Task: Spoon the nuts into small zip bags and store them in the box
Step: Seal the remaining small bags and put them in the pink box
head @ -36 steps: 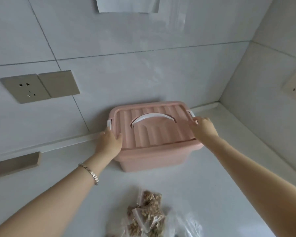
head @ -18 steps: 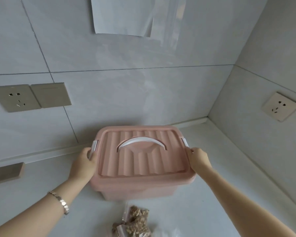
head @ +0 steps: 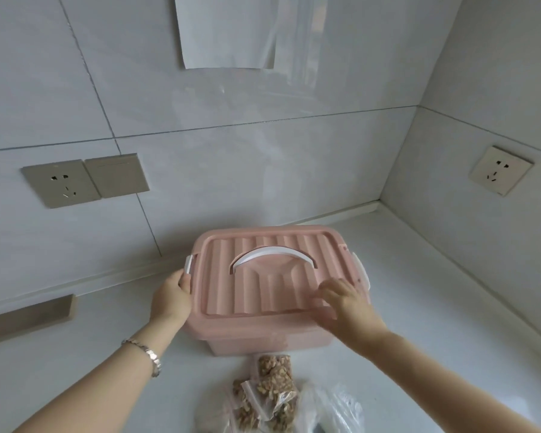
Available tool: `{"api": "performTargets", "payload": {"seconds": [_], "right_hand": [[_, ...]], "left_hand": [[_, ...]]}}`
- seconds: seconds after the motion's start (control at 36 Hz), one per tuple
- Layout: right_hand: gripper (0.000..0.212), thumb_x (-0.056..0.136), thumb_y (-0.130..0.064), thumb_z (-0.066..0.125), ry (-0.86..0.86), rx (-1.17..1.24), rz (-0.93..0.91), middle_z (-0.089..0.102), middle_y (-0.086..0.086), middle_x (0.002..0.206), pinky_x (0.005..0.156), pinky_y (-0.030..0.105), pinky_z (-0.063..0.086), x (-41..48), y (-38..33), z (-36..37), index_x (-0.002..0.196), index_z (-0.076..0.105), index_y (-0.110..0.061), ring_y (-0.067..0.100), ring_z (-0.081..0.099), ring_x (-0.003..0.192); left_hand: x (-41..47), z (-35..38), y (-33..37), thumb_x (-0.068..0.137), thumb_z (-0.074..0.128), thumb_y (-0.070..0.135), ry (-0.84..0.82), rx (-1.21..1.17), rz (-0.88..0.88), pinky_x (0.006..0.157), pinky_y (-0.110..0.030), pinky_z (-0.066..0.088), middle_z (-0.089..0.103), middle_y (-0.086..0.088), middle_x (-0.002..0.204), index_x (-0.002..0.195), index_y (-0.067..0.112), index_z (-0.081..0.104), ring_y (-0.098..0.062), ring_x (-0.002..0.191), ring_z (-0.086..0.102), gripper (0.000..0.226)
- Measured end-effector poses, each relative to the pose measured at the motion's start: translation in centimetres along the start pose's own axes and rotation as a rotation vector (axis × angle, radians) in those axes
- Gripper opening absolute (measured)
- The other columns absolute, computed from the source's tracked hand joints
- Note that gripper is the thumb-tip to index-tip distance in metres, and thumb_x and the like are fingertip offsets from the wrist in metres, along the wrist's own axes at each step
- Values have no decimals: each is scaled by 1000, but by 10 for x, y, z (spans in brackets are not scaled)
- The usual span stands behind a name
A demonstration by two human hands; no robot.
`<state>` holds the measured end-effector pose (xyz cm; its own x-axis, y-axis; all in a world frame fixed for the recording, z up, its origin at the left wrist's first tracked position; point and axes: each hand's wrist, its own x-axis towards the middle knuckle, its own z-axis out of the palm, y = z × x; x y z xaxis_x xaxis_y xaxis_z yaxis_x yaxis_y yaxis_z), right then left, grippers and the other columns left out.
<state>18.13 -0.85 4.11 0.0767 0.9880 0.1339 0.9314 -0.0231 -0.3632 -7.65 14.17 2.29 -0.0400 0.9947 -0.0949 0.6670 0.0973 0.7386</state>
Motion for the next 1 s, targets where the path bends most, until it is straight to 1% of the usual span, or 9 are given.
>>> {"api": "performTargets", "payload": {"seconds": [0.08,0.17,0.31,0.42,0.56,0.69,0.83,0.92,1.0], "right_hand": [[53,77,-45,67,-146,-129,-56,54,-2,117,96,29,36,-10,-12,9,122,57,-20,19,48,111],[49,71,-33,76,-77,-160,-73,60,4,106,92,38,45,-10,-15,16,115,63,-17,26,55,104],[40,85,-34,61,-137,-196,-46,54,1,116,91,33,38,-3,-23,11,121,57,-17,21,45,114],[41,87,-37,57,-217,-256,-59,52,0,118,90,33,40,4,-28,3,123,54,-19,18,43,115],[36,86,-33,59,-257,-237,-83,53,0,114,90,29,39,15,-34,-14,118,57,-17,18,45,112],[28,83,-31,63,-198,-173,-61,51,-6,102,86,28,42,25,-43,-45,107,61,-15,17,50,105],[29,83,-31,63,-38,-178,19,56,-1,105,80,31,42,12,-37,-69,106,62,-14,20,49,105],[28,84,-30,62,86,-115,177,55,-1,104,75,29,41,-9,-19,-80,109,63,-17,20,49,105],[17,84,-29,61,183,-62,364,50,-3,91,69,31,40,-37,7,-78,95,65,-16,22,52,95]], "left_hand": [[0,-5,-10,99,34,11,-30,-39,-106,84,-36,40,60,-24,117,116,0,56,-38,106,53,31],[-10,-8,-14,98,37,12,-40,-42,-71,95,-34,37,54,-18,130,131,4,47,-34,119,50,35],[-34,-6,-20,97,41,17,-39,-311,-162,83,-38,45,58,-20,117,109,6,54,-34,101,56,20],[-50,-6,-22,100,35,31,-208,-659,-392,75,-42,48,53,-15,118,124,8,47,-33,101,56,35],[-52,-8,-24,100,30,38,-175,-677,-369,82,-43,47,52,-19,128,133,5,41,-37,114,53,48],[-57,-7,-23,101,25,37,-191,-768,-376,87,-43,43,52,-17,130,134,6,41,-34,114,52,48],[-55,2,-29,97,44,13,-176,-664,-306,88,-38,47,41,-13,139,139,5,35,-29,118,48,44],[-57,12,-31,92,43,-1,-157,-564,-209,87,-35,45,43,-19,136,140,3,32,-25,99,56,49],[-62,21,-29,94,39,-1,-129,-538,-141,91,-35,42,43,-19,135,141,3,28,-16,82,52,48]]}}
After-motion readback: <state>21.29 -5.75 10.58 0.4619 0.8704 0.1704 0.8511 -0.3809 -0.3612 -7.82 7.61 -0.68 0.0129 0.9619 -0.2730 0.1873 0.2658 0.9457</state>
